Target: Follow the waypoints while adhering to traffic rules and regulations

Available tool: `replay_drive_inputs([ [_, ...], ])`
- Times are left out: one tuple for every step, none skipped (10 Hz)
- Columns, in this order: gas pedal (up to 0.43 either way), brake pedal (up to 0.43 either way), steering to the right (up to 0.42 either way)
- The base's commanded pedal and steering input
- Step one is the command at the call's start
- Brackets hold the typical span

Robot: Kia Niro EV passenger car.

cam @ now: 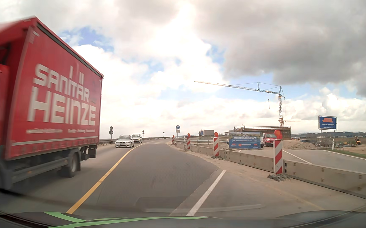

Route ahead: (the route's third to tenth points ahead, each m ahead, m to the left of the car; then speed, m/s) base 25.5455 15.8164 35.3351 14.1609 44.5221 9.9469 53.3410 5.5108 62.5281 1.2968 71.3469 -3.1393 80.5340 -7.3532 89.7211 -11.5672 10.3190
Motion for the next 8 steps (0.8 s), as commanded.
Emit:
replay_drive_inputs([
  [0.098, 0.000, -0.046],
  [0.110, 0.000, -0.046],
  [0.118, 0.000, -0.047],
  [0.118, 0.000, -0.047],
  [0.118, 0.000, -0.047],
  [0.118, 0.000, -0.047],
  [0.130, 0.000, -0.045],
  [0.130, 0.000, -0.040],
])
